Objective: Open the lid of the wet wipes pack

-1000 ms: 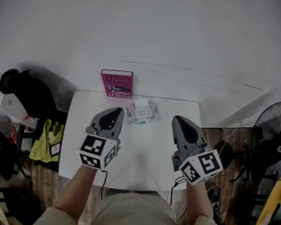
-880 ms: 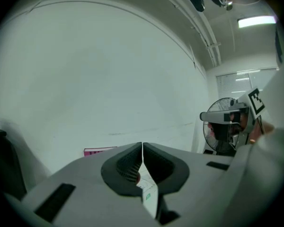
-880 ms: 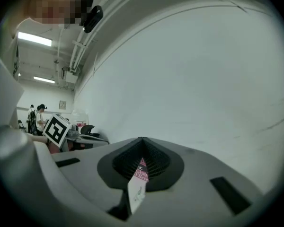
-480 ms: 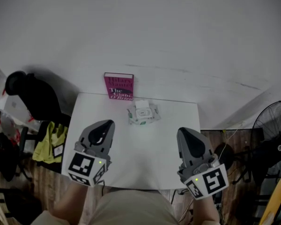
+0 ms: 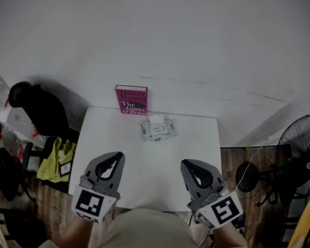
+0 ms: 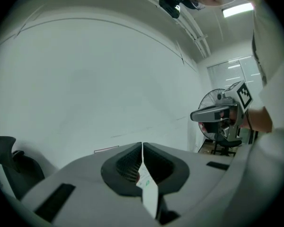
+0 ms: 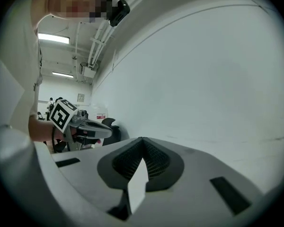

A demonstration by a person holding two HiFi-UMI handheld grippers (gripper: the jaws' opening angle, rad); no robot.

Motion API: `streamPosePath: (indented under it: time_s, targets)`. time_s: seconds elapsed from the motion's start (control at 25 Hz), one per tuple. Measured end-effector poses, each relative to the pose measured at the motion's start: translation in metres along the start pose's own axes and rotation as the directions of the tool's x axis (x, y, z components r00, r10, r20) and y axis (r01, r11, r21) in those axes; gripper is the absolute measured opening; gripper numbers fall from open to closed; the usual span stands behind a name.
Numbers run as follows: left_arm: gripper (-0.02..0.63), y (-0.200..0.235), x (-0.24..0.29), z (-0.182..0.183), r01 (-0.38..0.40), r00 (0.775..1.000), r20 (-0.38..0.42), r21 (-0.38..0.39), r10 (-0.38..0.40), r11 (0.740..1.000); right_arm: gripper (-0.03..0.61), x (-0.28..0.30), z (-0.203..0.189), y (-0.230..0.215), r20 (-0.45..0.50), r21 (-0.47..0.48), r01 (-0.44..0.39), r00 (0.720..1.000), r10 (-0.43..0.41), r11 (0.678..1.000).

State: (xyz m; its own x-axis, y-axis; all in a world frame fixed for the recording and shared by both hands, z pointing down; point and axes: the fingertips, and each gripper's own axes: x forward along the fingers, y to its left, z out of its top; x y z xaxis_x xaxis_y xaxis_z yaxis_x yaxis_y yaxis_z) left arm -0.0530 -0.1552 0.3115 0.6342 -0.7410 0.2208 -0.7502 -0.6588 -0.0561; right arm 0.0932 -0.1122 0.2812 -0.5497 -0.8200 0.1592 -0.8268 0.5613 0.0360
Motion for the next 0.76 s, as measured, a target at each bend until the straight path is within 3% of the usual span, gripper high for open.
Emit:
streamPosePath:
  time_s: [0.24, 0.76]
  targets:
    - [0.028, 0.000, 0.000, -0.017, -0.025, 0.999, -0.047, 0.006, 0.026, 1.000, 0.023, 0.002, -0.016, 0.005, -0.023, 0.018, -0.008, 1.000, 0.008, 1.000]
    - [0.028, 0.002, 0.011, -0.006, -0.037, 0.999, -0.018, 0.014, 0.037, 0.999, 0.023, 0.004, -0.021, -0.015, -0.033, 0.000, 0.042, 0.999, -0.042, 0.999]
